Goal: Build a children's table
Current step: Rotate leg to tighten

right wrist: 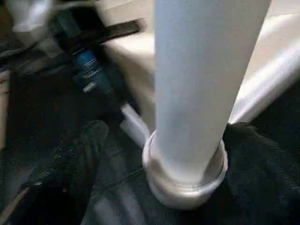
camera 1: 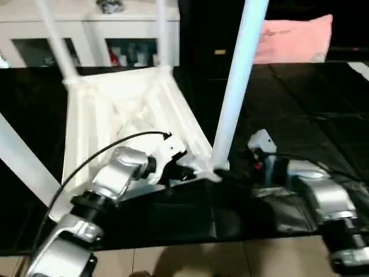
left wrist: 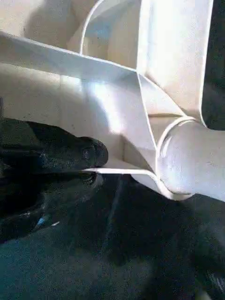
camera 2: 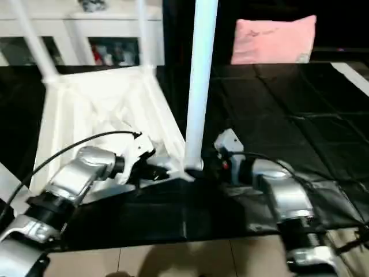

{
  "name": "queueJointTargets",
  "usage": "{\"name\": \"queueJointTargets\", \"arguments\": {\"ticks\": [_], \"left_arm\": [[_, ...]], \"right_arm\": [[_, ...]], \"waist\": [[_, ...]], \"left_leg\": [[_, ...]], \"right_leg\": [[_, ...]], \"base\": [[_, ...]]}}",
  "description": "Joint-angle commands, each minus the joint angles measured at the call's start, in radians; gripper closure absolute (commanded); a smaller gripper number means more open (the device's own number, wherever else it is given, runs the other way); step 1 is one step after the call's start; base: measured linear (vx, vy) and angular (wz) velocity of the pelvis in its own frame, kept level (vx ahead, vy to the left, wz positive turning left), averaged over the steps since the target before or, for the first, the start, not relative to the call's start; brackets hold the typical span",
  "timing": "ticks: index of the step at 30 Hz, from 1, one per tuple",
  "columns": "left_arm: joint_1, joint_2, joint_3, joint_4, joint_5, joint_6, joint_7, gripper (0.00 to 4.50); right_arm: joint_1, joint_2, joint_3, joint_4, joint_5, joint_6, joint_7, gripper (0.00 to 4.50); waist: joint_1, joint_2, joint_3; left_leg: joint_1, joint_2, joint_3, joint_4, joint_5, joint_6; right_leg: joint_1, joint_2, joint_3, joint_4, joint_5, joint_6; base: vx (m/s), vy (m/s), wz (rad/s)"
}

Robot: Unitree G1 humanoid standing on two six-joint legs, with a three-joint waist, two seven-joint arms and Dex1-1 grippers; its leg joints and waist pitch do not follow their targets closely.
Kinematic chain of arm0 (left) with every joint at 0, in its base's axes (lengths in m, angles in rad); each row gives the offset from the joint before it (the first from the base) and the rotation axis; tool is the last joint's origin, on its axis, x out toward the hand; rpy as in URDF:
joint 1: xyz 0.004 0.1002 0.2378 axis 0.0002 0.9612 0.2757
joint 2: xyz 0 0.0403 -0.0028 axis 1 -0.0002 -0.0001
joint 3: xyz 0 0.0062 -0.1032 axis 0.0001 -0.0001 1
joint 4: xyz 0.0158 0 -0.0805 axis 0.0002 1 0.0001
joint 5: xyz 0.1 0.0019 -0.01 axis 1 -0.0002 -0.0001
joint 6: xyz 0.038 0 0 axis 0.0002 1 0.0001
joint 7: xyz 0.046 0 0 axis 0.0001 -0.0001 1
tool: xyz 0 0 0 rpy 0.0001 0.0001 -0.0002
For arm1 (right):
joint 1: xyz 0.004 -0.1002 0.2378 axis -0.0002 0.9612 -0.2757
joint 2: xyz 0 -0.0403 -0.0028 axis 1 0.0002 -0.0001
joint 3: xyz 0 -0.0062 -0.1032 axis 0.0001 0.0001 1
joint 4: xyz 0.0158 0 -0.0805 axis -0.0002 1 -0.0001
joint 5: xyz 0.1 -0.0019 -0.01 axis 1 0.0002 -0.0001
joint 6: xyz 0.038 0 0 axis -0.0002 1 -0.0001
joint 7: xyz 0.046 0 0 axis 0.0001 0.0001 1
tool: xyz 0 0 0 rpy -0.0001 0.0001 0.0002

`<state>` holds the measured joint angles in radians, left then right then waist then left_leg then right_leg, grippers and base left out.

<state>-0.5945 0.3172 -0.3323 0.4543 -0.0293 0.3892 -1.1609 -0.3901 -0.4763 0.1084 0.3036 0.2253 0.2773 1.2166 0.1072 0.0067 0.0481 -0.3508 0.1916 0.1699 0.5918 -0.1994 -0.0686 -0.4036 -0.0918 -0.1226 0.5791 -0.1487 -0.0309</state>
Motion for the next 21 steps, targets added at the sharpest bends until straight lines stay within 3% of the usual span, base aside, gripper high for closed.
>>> {"name": "queueJointTargets", "arguments": {"ticks": [1,3,9,19,21], "left_arm": [[-0.015,-0.001,-0.007,-0.051,-0.035,-0.027,-0.055,4.50],[-0.010,0.041,-0.033,-0.068,-0.044,-0.052,-0.147,4.50],[-0.007,0.083,-0.065,-0.080,-0.054,-0.089,-0.257,4.50],[0.002,0.116,-0.125,-0.126,-0.051,-0.112,-0.363,4.50],[0.003,0.116,-0.128,-0.129,-0.051,-0.113,-0.367,4.50]], "right_arm": [[0.013,-0.014,0.031,-0.042,0.026,0.001,0.090,0.32],[0.021,-0.065,0.049,-0.057,0.046,-0.026,0.195,0.32],[-0.010,-0.084,0.074,-0.030,0.048,-0.031,0.265,0.32],[-0.055,-0.055,0.109,0.031,0.025,-0.066,0.286,0.32],[-0.058,-0.053,0.110,0.035,0.024,-0.069,0.287,0.32]], "waist": [[0.001,-0.006,-0.067],[0.005,-0.008,-0.067],[0.012,-0.008,-0.066],[0.033,-0.008,-0.069],[0.032,-0.009,-0.070]], "left_leg": [[-0.001,0.045,-0.005,-0.064,-0.129,0.104],[0.000,0.044,-0.006,-0.064,-0.141,0.100],[0.002,0.046,-0.006,-0.066,-0.147,0.084],[0.006,0.050,-0.004,-0.065,-0.127,0.069],[0.002,0.048,-0.004,-0.065,-0.123,0.070]], "right_leg": [[0.062,-0.066,0.059,-0.058,-0.250,-0.189],[0.062,-0.067,0.057,-0.060,-0.271,-0.185],[0.058,-0.067,0.058,-0.063,-0.311,-0.179],[0.056,-0.069,0.061,-0.053,-0.267,-0.196],[0.059,-0.068,0.061,-0.051,-0.254,-0.196]], "base": [[0.000,0.000,0.00],[0.000,0.000,0.00],[0.000,0.000,0.00],[0.000,0.000,0.00],[0.000,0.000,0.00]]}}
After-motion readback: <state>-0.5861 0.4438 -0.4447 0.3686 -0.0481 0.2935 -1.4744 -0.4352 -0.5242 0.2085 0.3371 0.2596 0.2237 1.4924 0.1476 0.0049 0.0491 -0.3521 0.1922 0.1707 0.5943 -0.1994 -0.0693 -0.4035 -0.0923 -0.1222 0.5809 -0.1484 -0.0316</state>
